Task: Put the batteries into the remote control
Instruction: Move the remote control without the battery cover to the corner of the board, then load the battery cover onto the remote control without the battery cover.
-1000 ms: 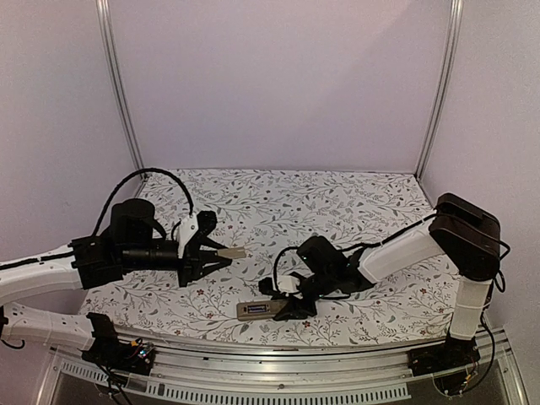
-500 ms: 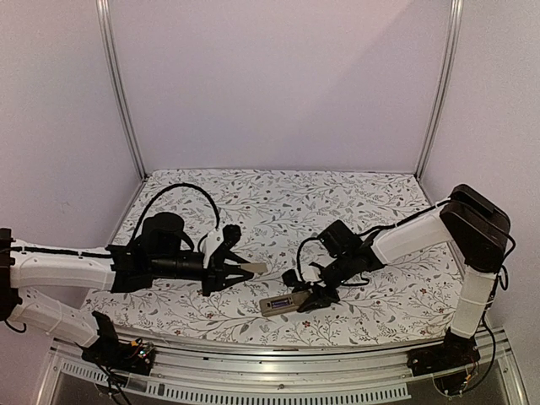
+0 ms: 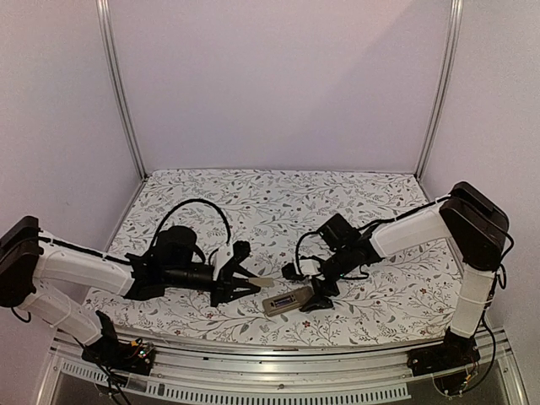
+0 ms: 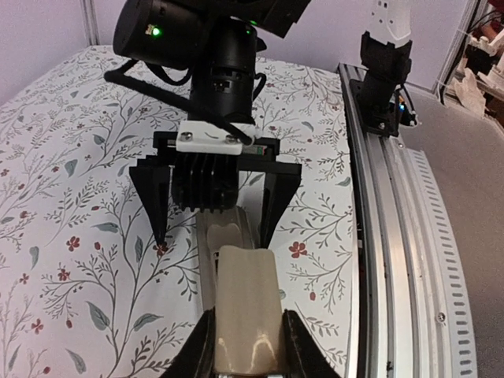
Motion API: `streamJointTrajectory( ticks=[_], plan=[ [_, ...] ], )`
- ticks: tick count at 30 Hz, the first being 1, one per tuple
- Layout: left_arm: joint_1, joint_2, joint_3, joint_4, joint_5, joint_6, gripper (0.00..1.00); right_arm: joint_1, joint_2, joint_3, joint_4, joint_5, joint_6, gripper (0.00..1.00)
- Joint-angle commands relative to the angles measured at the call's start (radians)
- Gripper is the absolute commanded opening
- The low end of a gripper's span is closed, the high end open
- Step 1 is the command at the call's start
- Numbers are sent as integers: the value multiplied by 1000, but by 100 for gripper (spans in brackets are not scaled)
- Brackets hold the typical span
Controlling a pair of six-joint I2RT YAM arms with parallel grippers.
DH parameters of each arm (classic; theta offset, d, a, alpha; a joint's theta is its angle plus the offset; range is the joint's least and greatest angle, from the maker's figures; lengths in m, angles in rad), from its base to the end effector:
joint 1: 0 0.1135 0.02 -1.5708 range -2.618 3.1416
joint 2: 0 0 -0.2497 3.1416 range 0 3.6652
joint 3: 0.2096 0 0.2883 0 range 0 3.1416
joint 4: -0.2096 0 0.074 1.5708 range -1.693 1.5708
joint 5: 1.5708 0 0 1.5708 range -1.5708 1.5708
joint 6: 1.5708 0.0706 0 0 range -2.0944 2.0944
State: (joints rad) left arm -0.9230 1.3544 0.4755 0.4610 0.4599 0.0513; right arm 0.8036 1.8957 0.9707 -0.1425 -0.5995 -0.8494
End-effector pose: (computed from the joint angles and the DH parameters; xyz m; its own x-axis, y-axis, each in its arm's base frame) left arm 0.1669 -0.2724 0.1228 -0.1954 0.3343 -0.9220 0.9706 0.2004 -0.1330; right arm 0.2359 0.3020 0.0451 0.1865 -0.6997 -0.6897 -0.9738 -0.2244 -0.0357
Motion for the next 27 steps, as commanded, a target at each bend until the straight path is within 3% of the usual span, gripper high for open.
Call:
streamJointTrajectory(
  ticks=[1, 7, 9, 12, 14, 16, 19, 22, 24, 27],
  plan=[
    [-19, 44, -13, 69, 20, 8, 24, -10, -25, 18, -51, 58, -6, 99],
    [-48, 141, -4, 167, -14, -47, 24, -28, -183, 9, -64, -62, 33, 99],
    [-78, 173, -5, 225, -50, -83, 24, -54, -242, -26, 47, -85, 120, 99],
    [-140, 220, 6, 295, -149, -109, 24, -142, -350, -198, 455, -103, 518, 99],
    [-170, 252, 30, 300, -227, -120, 24, -194, -411, -253, 597, -42, 743, 99],
    [-188, 280, 46, 310, -274, -134, 24, -261, -466, -235, 584, 0, 882, 99],
    [-209, 311, 52, 366, -295, -149, 24, -419, -524, -228, 583, -78, 1044, 99],
    [-233, 332, 53, 390, -344, -152, 24, -544, -552, -295, 753, -199, 1222, 99],
    [-250, 348, 51, 391, -392, -152, 24, -556, -581, -346, 807, -172, 1308, 99],
    [-275, 366, 37, 392, -454, -155, 24, -555, -571, -347, 733, -243, 1308, 99]
  ],
)
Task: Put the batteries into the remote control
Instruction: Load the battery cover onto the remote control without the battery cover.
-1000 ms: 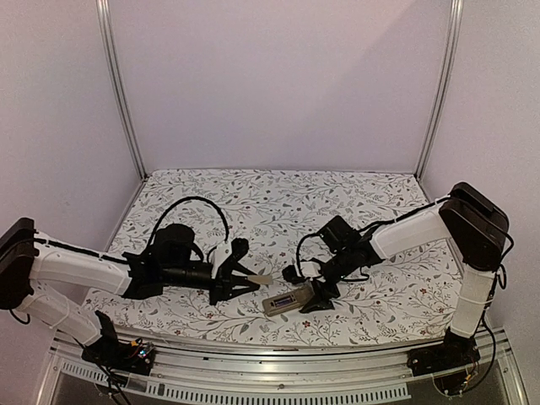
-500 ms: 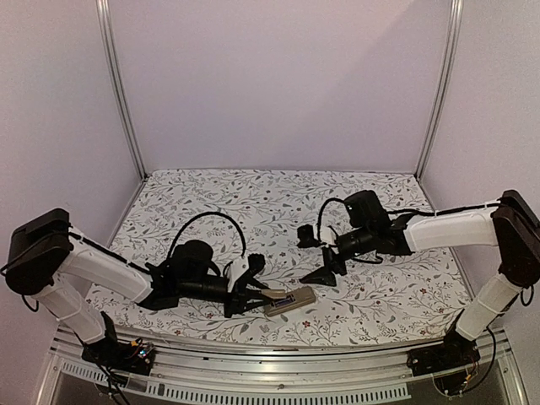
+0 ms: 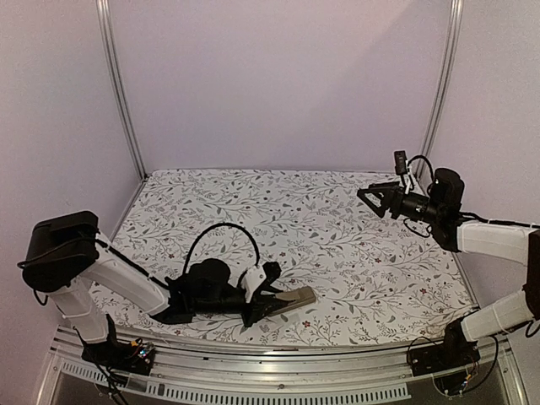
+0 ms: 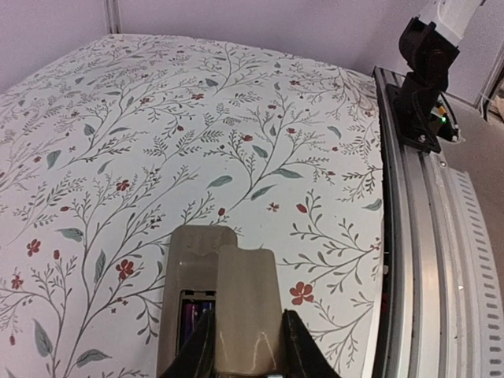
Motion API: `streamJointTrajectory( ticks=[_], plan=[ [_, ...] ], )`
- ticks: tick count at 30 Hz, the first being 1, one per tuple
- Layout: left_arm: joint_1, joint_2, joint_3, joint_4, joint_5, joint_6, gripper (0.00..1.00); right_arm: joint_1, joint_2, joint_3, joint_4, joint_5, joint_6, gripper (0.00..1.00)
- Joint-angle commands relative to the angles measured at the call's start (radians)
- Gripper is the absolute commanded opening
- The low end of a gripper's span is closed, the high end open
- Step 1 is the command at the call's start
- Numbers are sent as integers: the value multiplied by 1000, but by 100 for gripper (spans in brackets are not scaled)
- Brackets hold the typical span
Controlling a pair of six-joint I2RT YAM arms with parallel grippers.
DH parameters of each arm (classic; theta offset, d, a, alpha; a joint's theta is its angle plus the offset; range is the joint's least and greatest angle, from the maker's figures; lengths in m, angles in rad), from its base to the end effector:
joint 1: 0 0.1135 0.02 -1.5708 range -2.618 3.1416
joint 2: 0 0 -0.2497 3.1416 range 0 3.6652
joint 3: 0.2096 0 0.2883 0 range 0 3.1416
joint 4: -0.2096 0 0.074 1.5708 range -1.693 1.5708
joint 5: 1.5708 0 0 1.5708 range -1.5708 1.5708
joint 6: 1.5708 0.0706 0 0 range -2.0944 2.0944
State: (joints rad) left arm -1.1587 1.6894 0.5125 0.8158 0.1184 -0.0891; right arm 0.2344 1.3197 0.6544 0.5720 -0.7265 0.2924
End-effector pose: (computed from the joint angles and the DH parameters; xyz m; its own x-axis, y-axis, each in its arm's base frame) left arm 0.1317 -0.3222 0.0732 -0.2258 0.2961 -0.9281 0.9378 0.3241 -0.1248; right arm 0.3228 0.1253 0.2167 -0.3222 0.1446 -0.9356 -0.7561 0.5554 0.3463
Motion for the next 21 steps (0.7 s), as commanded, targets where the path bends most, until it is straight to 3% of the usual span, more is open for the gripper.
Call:
streamJointTrajectory(
  ticks=[1, 5, 11, 13, 15, 17, 19, 21],
  plan=[
    [-46, 35, -3, 32, -131, -14, 24, 15, 22, -18, -47, -136, 167, 99],
    [-76, 42, -10, 16, -231, -24, 24, 26, 58, -22, -291, -113, 129, 99],
    [-93, 46, -22, 29, -254, -33, 24, 154, -21, -7, -660, 160, 20, 99],
    [-97, 54, -19, 22, -264, -28, 24, 191, -34, 24, -749, 304, -12, 99],
    [-102, 52, -24, 18, -281, -28, 24, 266, -52, 96, -837, 559, -66, 99],
    [-107, 40, -35, 26, -296, -28, 24, 347, -77, 159, -840, 801, -130, 99],
    [-109, 26, -40, 30, -297, -26, 24, 363, -109, 157, -707, 905, -194, 99],
    [-113, 18, -39, 23, -302, -19, 24, 360, -176, 104, -538, 972, -142, 99]
  ],
)
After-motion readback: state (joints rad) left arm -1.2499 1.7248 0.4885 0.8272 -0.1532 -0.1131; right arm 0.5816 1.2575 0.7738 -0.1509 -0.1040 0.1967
